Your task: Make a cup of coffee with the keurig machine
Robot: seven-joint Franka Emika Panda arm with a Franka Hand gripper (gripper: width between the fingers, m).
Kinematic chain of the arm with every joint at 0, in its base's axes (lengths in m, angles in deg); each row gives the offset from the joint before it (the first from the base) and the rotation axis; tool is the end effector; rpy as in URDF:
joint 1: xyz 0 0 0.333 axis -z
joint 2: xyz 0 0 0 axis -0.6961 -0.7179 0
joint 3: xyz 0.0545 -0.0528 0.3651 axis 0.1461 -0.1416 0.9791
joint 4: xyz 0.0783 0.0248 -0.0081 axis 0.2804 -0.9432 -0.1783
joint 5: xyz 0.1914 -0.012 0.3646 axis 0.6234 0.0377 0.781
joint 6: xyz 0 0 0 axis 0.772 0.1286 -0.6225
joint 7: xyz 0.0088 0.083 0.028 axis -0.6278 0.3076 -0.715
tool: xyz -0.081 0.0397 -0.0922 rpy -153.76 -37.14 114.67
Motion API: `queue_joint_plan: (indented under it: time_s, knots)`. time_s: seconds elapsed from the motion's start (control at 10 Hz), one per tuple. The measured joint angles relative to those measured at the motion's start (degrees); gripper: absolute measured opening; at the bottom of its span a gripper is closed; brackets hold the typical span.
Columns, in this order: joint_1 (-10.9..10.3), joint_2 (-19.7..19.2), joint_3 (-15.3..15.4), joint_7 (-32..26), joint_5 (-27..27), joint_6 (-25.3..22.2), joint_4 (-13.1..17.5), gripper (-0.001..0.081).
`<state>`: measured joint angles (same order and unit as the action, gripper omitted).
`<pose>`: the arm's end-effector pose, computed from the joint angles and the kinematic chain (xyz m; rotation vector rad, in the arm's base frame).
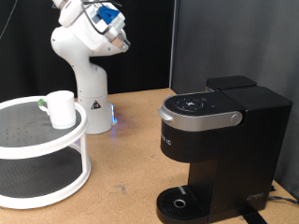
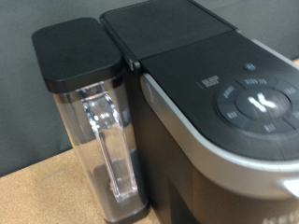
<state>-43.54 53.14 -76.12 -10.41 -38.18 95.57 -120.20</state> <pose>0.3283 -0.0469 0.5001 -2.3804 -0.2863 -0.5254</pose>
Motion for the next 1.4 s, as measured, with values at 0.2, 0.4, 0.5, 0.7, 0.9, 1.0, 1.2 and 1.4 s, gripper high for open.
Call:
queue_joint_plan:
  time_s: [0.2,0.4,0.5,0.7,0.9,1.0,1.2,1.4]
  knots:
    - [3.3,4.0,0.0,2.3,-0.9,-0.3,-1.6,0.0]
    - [5.3,7.4,-2.1,1.9,-3.3,-6.2,-1.6,0.0]
    - [5.9,8.8,-3.8,1.3,-5.8,-10.6,-1.1,0.0]
    - [7.1,11.3,-6.3,0.2,-9.4,-15.8,-0.6,0.0]
    - [7.7,13.0,-6.7,0.2,-10.2,-16.8,-1.0,0.0]
    - [7.8,13.0,-6.8,-0.7,-11.4,-16.8,-1.0,0.0]
    - [8.3,13.5,-8.6,-3.7,-15.0,-17.7,-1.0,0.0]
    - [9.6,14.4,-12.1,-7.7,-17.8,-18.8,-0.5,0.0]
